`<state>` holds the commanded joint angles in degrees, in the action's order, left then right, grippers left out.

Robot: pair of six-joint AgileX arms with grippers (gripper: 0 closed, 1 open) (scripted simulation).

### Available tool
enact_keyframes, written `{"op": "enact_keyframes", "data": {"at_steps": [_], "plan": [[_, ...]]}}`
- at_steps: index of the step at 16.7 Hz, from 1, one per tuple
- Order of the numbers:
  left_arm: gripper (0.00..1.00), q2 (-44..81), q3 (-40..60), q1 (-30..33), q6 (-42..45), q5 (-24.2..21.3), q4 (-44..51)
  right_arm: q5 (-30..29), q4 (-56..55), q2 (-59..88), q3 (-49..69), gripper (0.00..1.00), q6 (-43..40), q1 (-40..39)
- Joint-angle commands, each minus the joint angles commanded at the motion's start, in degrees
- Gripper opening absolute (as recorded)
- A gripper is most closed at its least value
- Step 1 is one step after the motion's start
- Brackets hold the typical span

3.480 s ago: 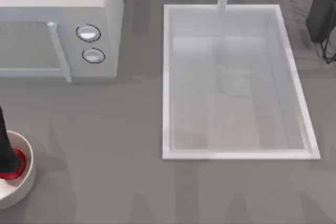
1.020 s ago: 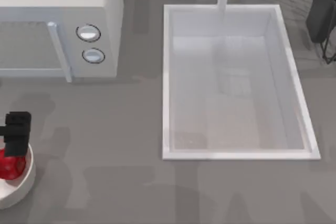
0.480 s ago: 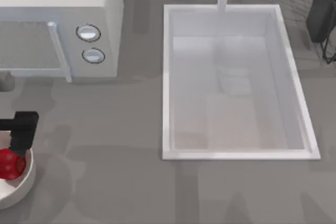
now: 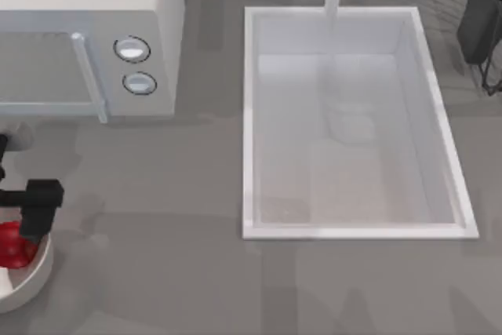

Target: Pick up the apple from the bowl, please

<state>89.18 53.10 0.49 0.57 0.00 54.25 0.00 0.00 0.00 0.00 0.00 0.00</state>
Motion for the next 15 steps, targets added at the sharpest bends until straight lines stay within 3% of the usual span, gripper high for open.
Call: {"op": "enact_keyframes", "data": {"at_steps": [6, 12, 15], "plan": [[1.0, 7.81, -9.08, -0.07, 0.25, -0.01, -17.94, 0.0, 0.0, 0.0, 0.0, 1.0, 0.0, 0.0], [1.0, 9.1, -10.5, -0.08, 0.29, -0.01, -19.93, 0.0, 0.0, 0.0, 0.0, 1.0, 0.0, 0.0], [0.77, 9.1, -10.5, -0.08, 0.29, -0.01, -19.93, 0.0, 0.0, 0.0, 0.0, 1.0, 0.0, 0.0]]}}
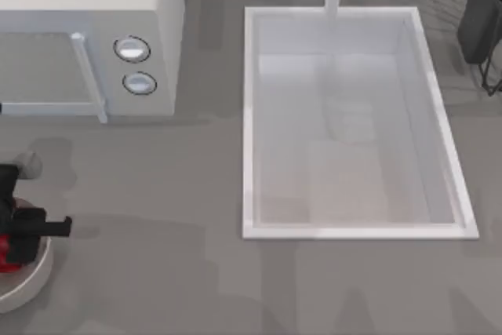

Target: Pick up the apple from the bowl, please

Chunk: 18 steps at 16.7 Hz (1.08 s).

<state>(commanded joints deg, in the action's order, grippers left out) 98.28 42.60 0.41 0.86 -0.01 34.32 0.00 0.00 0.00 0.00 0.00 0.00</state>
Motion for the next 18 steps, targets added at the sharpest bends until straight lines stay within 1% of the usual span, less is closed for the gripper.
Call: {"op": "enact_keyframes", "data": {"at_steps": [10, 11, 18], "plan": [[0.02, 0.0, 0.0, 0.0, 0.0, 0.0, 0.0, 0.0, 0.0, 0.0, 0.0, 1.0, 0.0, 0.0], [0.0, 0.0, 0.0, 0.0, 0.0, 0.0, 0.0, 0.0, 0.0, 0.0, 0.0, 1.0, 0.0, 0.0], [0.0, 0.0, 0.0, 0.0, 0.0, 0.0, 0.0, 0.0, 0.0, 0.0, 0.0, 1.0, 0.0, 0.0]]}}
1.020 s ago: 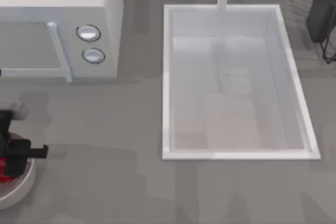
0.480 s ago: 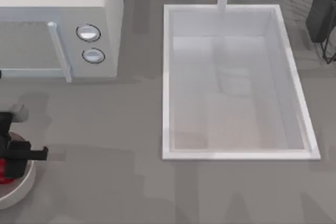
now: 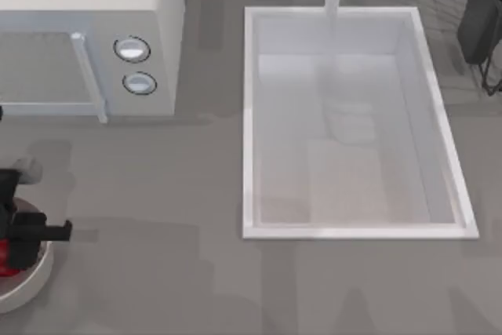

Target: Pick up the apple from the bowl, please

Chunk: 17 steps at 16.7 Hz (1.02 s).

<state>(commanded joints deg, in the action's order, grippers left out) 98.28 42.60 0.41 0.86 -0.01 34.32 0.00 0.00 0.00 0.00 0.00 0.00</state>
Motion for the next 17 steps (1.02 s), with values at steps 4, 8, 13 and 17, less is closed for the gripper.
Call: {"op": "enact_keyframes", "data": {"at_steps": [4, 8, 13, 17], "plan": [[0.0, -7.08, 2.43, -0.34, 1.42, 0.93, 7.45, 0.0, 0.0, 0.0, 0.0, 1.0, 0.0, 0.0], [0.0, -6.86, 13.43, -0.16, 1.26, 0.95, 18.69, 0.0, 0.0, 0.0, 0.0, 1.0, 0.0, 0.0], [0.0, -8.11, 34.64, 0.16, 0.92, 0.97, 42.65, 0.0, 0.0, 0.0, 0.0, 1.0, 0.0, 0.0], [0.0, -10.07, 49.03, 0.39, 0.65, 0.97, 58.36, 0.0, 0.0, 0.0, 0.0, 1.0, 0.0, 0.0]]}}
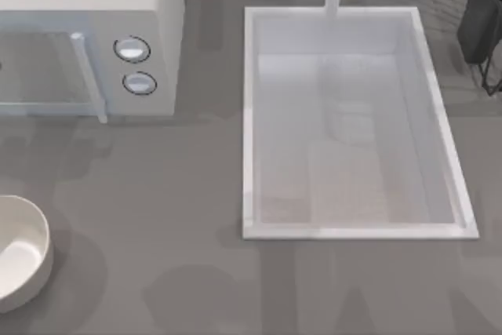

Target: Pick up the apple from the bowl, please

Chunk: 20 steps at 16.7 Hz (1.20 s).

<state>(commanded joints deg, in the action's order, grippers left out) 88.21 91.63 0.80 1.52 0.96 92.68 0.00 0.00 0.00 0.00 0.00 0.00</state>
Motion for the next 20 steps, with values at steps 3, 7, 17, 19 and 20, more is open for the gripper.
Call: {"op": "enact_keyframes", "data": {"at_steps": [3, 7, 17, 19, 20], "plan": [[0.0, -1.33, 5.68, 0.1, -0.13, 0.0, 5.72, 0.0, 0.0, 0.0, 0.0, 1.0, 0.0, 0.0], [0.0, -1.57, 6.47, 0.12, -0.15, -0.01, 6.52, 0.0, 0.0, 0.0, 0.0, 1.0, 0.0, 0.0], [0.0, 2.63, -4.26, 18.69, -19.63, -0.57, -6.68, 0.0, 0.0, 0.0, 0.0, 1.0, 0.0, 0.0], [0.0, 3.77, -7.64, 24.64, -25.76, -0.76, -10.88, 0.0, 0.0, 0.0, 0.0, 1.0, 0.0, 0.0], [0.0, 4.19, -9.1, 26.86, -27.99, -0.84, -12.68, 0.0, 0.0, 0.0, 0.0, 1.0, 0.0, 0.0]]}}
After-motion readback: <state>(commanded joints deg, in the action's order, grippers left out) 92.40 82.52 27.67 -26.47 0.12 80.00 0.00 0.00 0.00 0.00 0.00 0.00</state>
